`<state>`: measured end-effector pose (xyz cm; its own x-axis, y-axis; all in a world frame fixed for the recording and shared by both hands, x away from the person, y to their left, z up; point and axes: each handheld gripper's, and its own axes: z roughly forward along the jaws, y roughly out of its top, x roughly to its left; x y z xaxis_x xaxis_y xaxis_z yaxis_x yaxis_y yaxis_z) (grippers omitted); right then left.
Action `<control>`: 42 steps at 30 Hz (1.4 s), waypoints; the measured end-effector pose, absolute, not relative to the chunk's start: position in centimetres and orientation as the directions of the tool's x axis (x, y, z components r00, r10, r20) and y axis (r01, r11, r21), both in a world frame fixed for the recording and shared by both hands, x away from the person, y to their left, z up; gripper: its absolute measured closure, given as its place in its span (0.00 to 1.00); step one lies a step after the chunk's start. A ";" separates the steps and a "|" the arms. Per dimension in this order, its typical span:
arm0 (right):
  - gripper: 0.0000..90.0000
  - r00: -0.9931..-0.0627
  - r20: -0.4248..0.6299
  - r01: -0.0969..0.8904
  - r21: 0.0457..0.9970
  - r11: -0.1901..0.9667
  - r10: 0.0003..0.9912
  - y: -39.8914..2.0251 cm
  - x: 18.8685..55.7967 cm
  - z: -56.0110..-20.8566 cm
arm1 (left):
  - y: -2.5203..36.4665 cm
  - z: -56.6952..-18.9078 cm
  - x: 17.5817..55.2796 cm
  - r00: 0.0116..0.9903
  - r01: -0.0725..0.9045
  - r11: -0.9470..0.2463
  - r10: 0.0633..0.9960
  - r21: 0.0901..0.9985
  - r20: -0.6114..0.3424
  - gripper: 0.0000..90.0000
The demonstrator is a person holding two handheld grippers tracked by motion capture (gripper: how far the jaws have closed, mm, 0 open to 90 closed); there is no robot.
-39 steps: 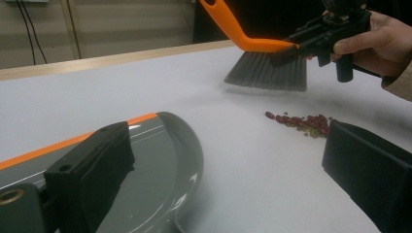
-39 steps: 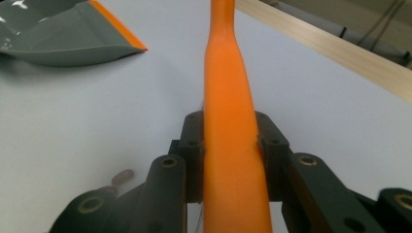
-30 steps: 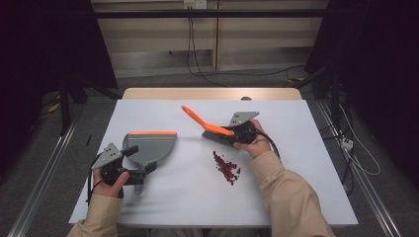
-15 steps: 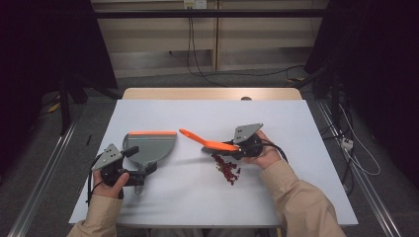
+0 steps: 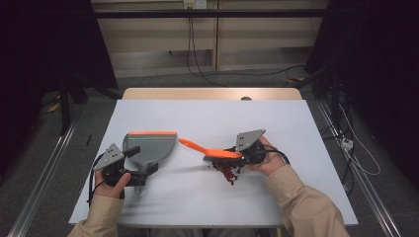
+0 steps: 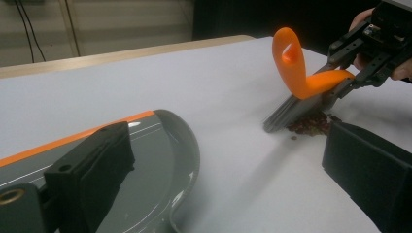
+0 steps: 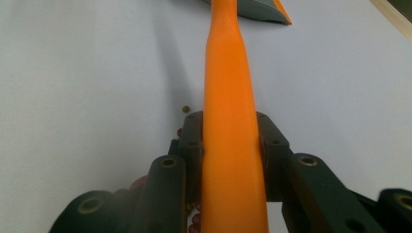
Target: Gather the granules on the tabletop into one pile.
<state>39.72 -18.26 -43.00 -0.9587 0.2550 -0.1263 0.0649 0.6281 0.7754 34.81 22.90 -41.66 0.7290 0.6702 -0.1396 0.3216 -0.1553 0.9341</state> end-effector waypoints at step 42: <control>0.79 -0.813 0.042 0.290 0.894 0.341 0.580 -17.4 38.5 -41.4 | 22.7 -41.7 34.9 0.738 0.325 -0.160 0.659 0.932 -0.144 0.05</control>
